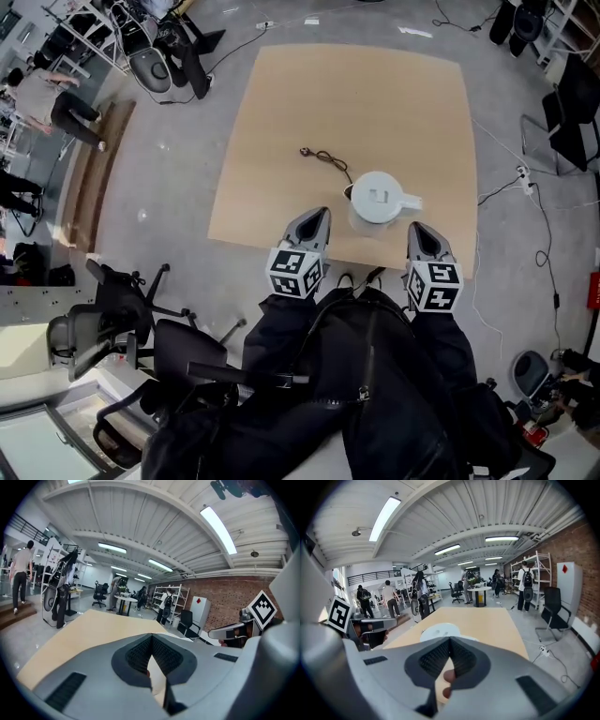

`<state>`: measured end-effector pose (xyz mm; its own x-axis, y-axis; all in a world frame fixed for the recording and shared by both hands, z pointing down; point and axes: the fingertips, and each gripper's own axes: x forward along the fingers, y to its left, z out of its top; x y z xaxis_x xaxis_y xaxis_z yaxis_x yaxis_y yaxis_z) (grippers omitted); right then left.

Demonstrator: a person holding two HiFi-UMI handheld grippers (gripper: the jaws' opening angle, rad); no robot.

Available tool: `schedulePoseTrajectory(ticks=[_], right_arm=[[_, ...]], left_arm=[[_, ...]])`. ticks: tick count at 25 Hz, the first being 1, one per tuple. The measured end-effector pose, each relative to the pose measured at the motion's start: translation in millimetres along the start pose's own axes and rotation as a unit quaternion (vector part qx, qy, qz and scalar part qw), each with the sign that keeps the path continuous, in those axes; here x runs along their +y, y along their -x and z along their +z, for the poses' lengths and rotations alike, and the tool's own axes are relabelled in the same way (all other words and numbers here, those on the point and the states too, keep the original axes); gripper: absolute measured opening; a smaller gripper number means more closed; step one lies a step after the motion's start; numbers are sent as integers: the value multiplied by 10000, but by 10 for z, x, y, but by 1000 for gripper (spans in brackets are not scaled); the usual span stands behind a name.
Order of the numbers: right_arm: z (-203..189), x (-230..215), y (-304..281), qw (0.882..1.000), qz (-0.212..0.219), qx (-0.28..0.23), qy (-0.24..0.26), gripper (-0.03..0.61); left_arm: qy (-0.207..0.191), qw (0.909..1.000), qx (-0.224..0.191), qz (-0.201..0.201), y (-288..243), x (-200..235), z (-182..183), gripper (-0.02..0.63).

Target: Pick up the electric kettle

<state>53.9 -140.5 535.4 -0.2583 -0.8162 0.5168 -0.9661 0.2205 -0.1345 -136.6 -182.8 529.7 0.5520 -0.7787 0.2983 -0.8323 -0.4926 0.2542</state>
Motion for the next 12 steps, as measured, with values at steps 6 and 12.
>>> schedulePoseTrajectory(ticks=[6,12], right_arm=[[-153,-151,-188,9996,60,261,15,3],[-393,-305,-327,9982,8,604,-28,5]], left_arm=[[81,9996,187,199,-138,63,-158,0],[104,9979,530,366,-265,122,-359,0]])
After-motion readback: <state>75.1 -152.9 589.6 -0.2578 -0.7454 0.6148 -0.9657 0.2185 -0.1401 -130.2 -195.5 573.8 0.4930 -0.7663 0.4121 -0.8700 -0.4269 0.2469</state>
